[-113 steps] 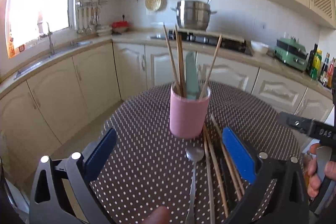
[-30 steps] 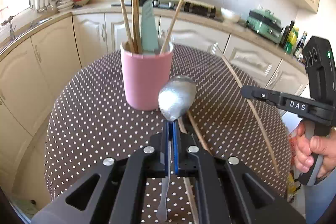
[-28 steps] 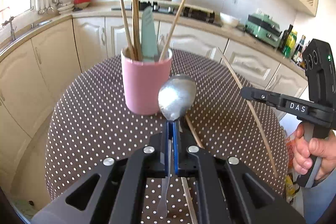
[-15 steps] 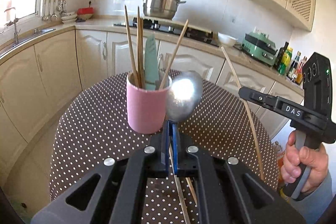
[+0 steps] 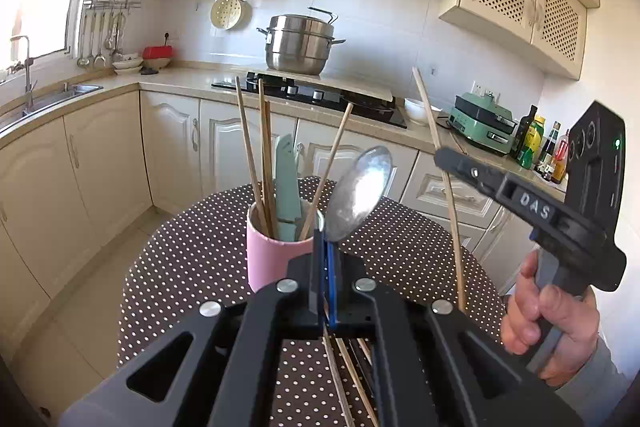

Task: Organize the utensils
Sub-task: 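Lift spoon and chopstick over the pink cup and lower them in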

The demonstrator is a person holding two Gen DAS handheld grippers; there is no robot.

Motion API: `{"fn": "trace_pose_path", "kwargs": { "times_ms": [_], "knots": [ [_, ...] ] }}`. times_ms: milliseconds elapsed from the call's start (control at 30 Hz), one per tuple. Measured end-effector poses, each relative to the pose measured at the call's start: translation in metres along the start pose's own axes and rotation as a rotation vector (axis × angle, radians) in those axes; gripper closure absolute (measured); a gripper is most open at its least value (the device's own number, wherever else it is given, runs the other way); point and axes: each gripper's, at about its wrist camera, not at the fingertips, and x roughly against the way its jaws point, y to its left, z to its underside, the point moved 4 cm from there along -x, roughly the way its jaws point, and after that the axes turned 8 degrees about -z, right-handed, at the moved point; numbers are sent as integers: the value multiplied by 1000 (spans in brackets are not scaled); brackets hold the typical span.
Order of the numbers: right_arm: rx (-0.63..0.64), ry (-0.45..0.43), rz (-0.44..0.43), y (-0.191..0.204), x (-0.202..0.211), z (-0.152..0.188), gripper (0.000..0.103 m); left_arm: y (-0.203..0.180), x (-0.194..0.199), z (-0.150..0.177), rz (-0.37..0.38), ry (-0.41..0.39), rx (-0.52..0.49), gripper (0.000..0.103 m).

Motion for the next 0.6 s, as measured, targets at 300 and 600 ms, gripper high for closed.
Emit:
{"fn": "trace_pose_path", "kwargs": {
  "times_ms": [300,600],
  "knots": [
    [50,-137,-11,25,-37,-44,96,5,5,-57,80,-36,13,102],
    [24,-193,11,14,-74,-63,96,16,-11,-84,103,-48,23,102]
  ]
}}
